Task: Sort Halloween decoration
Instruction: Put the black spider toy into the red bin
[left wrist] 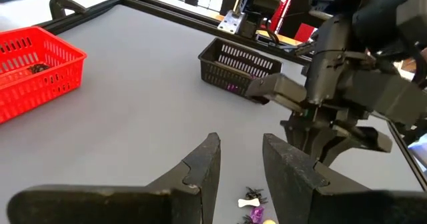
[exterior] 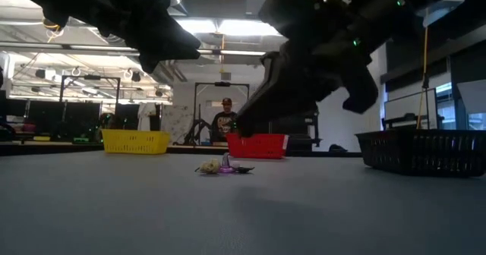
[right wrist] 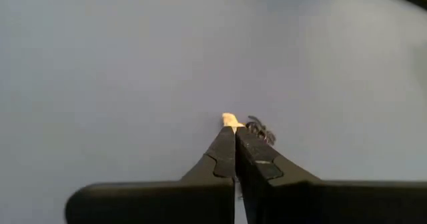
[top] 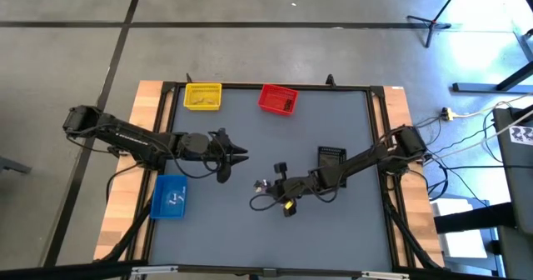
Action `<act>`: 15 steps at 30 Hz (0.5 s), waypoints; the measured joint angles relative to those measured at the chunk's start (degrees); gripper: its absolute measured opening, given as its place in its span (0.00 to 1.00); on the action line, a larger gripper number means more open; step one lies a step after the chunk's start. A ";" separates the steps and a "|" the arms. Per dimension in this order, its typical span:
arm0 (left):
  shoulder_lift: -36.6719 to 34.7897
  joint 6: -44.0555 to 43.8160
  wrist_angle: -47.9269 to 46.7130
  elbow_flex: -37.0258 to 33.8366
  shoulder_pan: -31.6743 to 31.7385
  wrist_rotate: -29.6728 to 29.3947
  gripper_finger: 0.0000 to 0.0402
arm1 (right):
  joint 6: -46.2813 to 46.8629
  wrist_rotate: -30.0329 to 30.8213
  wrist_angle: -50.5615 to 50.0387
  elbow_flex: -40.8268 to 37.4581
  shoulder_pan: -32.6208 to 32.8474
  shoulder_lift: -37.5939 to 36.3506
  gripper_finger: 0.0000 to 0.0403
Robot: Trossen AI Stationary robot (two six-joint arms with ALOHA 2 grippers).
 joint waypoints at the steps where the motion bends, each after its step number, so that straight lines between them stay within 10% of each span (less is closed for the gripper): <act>1: 0.00 0.00 0.00 0.00 0.00 0.00 0.26 | -0.01 -0.02 -0.03 0.00 0.00 -0.27 0.00; 15: 0.00 -0.02 0.01 0.00 0.00 0.04 0.26 | -2.73 -0.54 -6.68 0.11 -4.55 -9.56 0.00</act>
